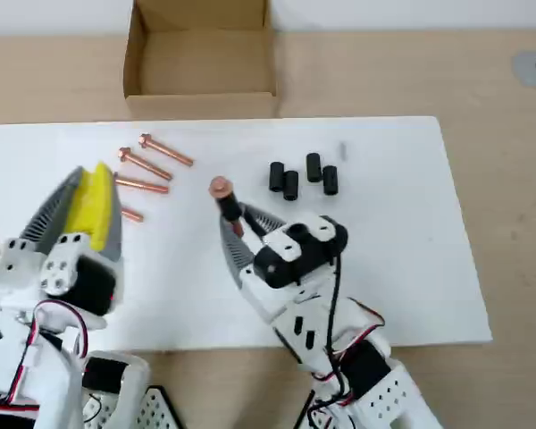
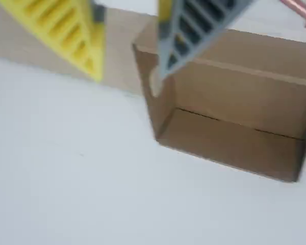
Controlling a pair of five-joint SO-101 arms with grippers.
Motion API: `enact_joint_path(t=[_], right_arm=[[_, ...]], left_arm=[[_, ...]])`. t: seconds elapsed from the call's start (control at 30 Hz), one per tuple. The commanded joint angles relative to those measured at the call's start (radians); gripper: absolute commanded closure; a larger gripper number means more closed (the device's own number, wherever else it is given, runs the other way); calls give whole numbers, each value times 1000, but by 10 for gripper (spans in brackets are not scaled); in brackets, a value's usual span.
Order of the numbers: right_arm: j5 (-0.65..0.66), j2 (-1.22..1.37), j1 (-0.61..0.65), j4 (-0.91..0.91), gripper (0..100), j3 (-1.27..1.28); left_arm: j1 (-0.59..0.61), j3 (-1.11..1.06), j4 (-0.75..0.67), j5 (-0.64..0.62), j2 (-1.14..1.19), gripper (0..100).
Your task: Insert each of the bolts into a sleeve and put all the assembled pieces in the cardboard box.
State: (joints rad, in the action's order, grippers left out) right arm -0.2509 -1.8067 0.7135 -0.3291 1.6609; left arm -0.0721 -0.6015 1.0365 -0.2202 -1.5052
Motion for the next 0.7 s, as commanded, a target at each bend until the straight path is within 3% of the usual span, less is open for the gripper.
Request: enact_joint_path(t=[0.0, 0.33, 0.67], right_arm=[[54, -122, -15, 80, 989, -4], [153, -42, -91, 157, 989, -93], [112, 588, -185, 235, 989, -559]], left_arm=[[25, 32, -15, -8, 4, 915], [29, -160, -15, -78, 2, 916], [95, -175, -2, -118, 2, 916]])
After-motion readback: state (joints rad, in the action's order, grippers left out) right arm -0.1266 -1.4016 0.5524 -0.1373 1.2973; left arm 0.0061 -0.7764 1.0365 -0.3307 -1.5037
